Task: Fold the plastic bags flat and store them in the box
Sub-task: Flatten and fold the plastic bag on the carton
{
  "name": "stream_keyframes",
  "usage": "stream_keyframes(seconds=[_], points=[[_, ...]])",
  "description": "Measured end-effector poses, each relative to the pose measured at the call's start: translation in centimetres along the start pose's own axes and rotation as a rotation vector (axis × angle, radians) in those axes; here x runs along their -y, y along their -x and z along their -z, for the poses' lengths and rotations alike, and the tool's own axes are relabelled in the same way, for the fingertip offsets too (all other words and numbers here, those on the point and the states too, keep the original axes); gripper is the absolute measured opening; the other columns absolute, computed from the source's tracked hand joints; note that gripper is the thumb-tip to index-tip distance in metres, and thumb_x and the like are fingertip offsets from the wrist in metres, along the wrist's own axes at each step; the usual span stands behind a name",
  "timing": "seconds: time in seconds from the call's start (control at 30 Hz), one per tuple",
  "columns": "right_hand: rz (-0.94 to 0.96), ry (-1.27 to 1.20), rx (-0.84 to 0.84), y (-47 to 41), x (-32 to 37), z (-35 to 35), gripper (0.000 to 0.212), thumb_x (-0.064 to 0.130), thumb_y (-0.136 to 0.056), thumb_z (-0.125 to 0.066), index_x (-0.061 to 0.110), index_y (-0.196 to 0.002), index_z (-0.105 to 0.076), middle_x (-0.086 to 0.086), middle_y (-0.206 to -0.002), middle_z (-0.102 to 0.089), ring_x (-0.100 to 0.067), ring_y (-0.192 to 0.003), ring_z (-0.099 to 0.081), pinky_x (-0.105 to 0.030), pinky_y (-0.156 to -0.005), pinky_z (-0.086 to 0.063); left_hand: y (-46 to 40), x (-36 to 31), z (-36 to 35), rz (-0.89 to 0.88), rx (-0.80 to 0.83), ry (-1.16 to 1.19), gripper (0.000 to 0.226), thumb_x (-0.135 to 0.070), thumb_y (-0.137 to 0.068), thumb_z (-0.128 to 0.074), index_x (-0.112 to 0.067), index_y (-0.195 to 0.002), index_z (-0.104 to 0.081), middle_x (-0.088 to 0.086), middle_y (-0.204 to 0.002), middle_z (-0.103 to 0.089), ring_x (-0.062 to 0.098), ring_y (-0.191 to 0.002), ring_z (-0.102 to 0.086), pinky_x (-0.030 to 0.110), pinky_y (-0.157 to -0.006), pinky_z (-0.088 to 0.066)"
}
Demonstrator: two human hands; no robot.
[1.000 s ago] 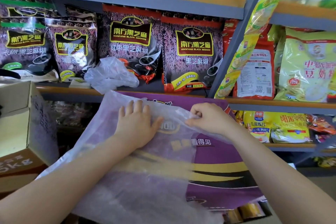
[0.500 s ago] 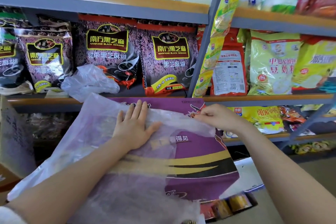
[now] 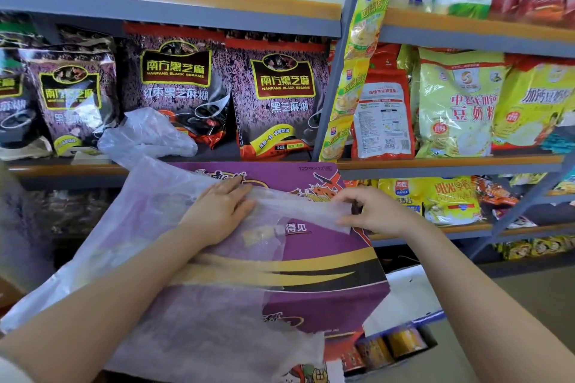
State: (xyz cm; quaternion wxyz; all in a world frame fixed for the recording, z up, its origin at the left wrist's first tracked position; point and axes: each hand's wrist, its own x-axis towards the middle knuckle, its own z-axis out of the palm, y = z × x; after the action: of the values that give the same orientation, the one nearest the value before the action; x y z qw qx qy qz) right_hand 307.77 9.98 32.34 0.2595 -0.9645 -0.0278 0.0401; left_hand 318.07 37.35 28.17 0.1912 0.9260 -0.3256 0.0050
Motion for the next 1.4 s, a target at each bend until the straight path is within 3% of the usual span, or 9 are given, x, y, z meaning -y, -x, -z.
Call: stream_keyframes(seconds=[0.13,0.3,0.43,0.6,0.73,0.87,1.13,1.3,1.4], points=[[0.04,-0.014,-0.106,0.3,0.6,0.1,0.023,0.015,-0.084,-0.066,0.035,-0.079,-0.056,0.019,-0.083,-0.059,0.003,-0.08,-0.054,-0.019,-0.069,-0.039,-0.5,-0.6,1.1,-0.128,-0.076,0.034,0.033,-0.024,-0.091,-0.055,-0.016,-0.124,-0.058,0.007,-0.142,-0.043,0.028,-0.122,-0.048,0.037,-0.103,-0.038],[0.05,-0.326,-0.311,0.1,1.4,0.0,0.022,0.012,-0.09,-0.057,0.029,-0.076,-0.056,0.013,-0.079,-0.058,0.006,-0.071,-0.051,-0.009,-0.067,-0.038,-0.4,-0.6,1.8,-0.218,-0.124,-0.014,0.037,-0.034,-0.082,-0.043,-0.007,-0.077,-0.068,0.012,-0.113,-0.065,0.031,-0.092,-0.066,0.041,-0.083,-0.051],[0.043,-0.48,-0.343,-0.2,2.3,-0.3,0.013,0.013,-0.091,-0.055,0.021,-0.081,-0.058,0.006,-0.081,-0.059,0.006,-0.07,-0.052,-0.005,-0.066,-0.039,0.4,0.3,2.2,-0.182,-0.221,0.043,0.039,-0.036,-0.083,-0.042,-0.005,-0.075,-0.065,0.008,-0.102,-0.068,0.026,-0.084,-0.066,0.034,-0.076,-0.051],[0.001,-0.78,-0.022,-0.1,2.0,0.5,0.013,0.007,-0.088,-0.06,0.018,-0.093,-0.065,-0.002,-0.087,-0.062,-0.01,-0.082,-0.058,-0.022,-0.077,-0.047,0.4,0.9,2.9,-0.081,-0.309,0.167,0.017,-0.021,-0.09,-0.057,-0.007,-0.086,-0.065,0.004,-0.088,-0.068,0.024,-0.083,-0.06,0.027,-0.072,-0.042],[0.003,-0.644,0.075,0.2,1.9,0.9,0.027,-0.009,-0.081,-0.061,0.016,-0.089,-0.066,-0.006,-0.091,-0.067,-0.015,-0.086,-0.063,-0.027,-0.083,-0.051,0.2,0.9,3.2,-0.031,-0.322,0.259,0.011,-0.014,-0.09,-0.057,-0.008,-0.088,-0.066,-0.001,-0.085,-0.065,0.015,-0.079,-0.056,0.005,-0.065,-0.034],[-0.05,-0.543,-0.255,-0.4,2.7,0.0,0.02,0.003,-0.079,-0.07,0.017,-0.069,-0.058,0.01,-0.063,-0.063,0.002,-0.057,-0.052,-0.014,-0.061,-0.042,0.3,0.6,2.2,-0.058,-0.272,0.286,0.011,-0.012,-0.092,-0.053,-0.007,-0.093,-0.062,-0.007,-0.084,-0.061,0.014,-0.077,-0.054,0.003,-0.066,-0.034],[-0.143,-0.13,-0.815,-1.4,4.0,-3.6,0.017,0.008,-0.085,-0.056,0.012,-0.077,-0.042,0.005,-0.052,-0.039,-0.013,-0.049,-0.04,-0.023,-0.046,-0.028,0.8,0.8,1.2,-0.101,-0.35,0.234,0.014,-0.021,-0.094,-0.049,-0.008,-0.09,-0.054,-0.006,-0.11,-0.067,0.02,-0.092,-0.064,0.025,-0.072,-0.046],[-0.277,0.154,-0.799,-1.1,4.6,-4.6,0.015,0.011,-0.089,-0.047,0.014,-0.088,-0.033,0.007,-0.052,-0.031,-0.01,-0.043,-0.031,-0.024,-0.042,-0.014,1.0,1.2,0.4,-0.161,-0.419,0.02,0.018,-0.038,-0.083,-0.027,-0.022,-0.082,-0.035,0.009,-0.089,-0.071,0.032,-0.065,-0.063,0.034,-0.047,-0.045],[-0.23,0.184,-0.692,-0.2,4.6,-5.2,0.015,0.019,-0.091,-0.049,0.013,-0.095,-0.036,0.005,-0.059,-0.042,-0.021,-0.05,-0.049,-0.024,-0.04,-0.019,1.0,0.8,0.9,-0.164,-0.419,0.023,0.011,-0.033,-0.078,-0.033,-0.023,-0.08,-0.036,0.009,-0.084,-0.068,0.031,-0.069,-0.062,0.032,-0.049,-0.045]])
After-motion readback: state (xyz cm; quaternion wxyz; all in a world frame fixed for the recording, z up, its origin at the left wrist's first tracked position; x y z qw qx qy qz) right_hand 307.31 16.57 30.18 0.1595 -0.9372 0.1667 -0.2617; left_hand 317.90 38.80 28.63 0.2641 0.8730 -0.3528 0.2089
